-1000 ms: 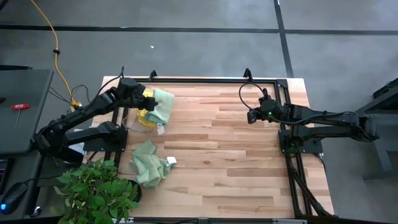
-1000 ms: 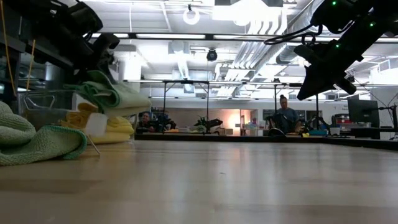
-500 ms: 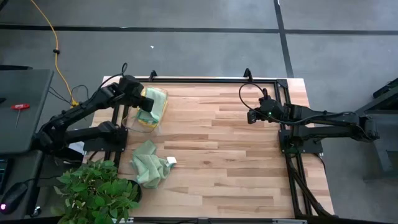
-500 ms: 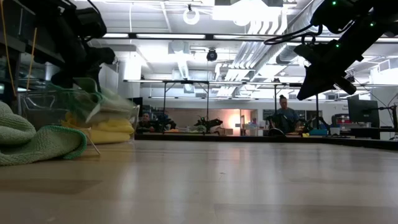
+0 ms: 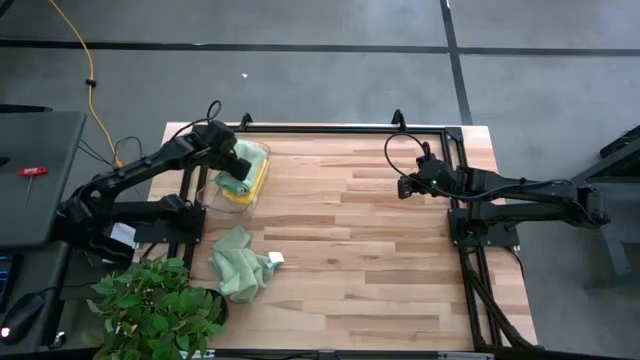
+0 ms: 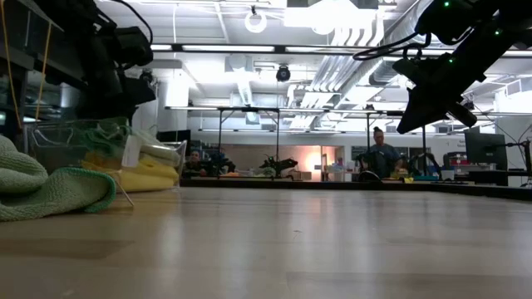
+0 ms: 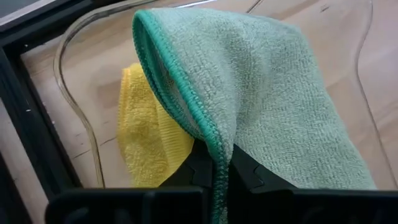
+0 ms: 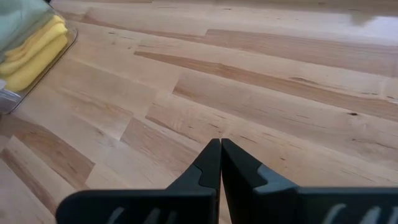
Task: Fold microfiber towels
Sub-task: Put the right folded green towel into the transparent bin
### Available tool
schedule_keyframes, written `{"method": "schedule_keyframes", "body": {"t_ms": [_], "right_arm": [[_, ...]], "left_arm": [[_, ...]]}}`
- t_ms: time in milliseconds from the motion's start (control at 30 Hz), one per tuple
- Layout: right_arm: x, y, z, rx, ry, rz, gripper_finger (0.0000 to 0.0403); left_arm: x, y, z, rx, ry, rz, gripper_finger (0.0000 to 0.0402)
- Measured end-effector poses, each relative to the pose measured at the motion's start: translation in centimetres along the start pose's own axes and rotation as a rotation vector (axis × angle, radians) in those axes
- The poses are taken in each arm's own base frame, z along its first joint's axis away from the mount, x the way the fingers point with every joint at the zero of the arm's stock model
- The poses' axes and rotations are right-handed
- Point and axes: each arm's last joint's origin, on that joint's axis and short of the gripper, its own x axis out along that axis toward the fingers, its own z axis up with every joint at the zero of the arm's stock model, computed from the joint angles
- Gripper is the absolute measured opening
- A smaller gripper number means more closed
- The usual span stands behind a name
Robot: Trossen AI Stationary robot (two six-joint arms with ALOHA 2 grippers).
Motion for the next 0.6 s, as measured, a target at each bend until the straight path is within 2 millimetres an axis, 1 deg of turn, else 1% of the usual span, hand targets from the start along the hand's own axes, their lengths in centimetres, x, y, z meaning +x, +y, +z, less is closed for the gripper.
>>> {"method": "schedule_keyframes", "body": {"t_ms": [100,267,433,533,600], "right_arm": [[0.0,0.0,0.0,0.000,0.000,0.000,0.0004],[0.0,0.0,0.0,0.000,0.000,-0.001,0.0004],[0.0,0.0,0.0,0.000,0.000,-0.001,0.0004],[0.0,0.0,0.0,0.000,-0.001,-0.001,0.0004],[0.0,0.0,0.0,0.000,-0.001,-0.001,0.0004]], "left_arm": [[0.0,0.0,0.0,-0.004,-0.001,-0.011,0.0005],[0.0,-0.4,0.0,-0.024,0.020,-0.106,0.0032],[-0.1,-1.0,-0.3,0.025,0.028,-0.114,0.0040],[-0.1,-1.0,-0.3,0.053,0.019,-0.087,0.0041],[-0.1,-1.0,-0.3,0.054,0.014,-0.070,0.0050]]}}
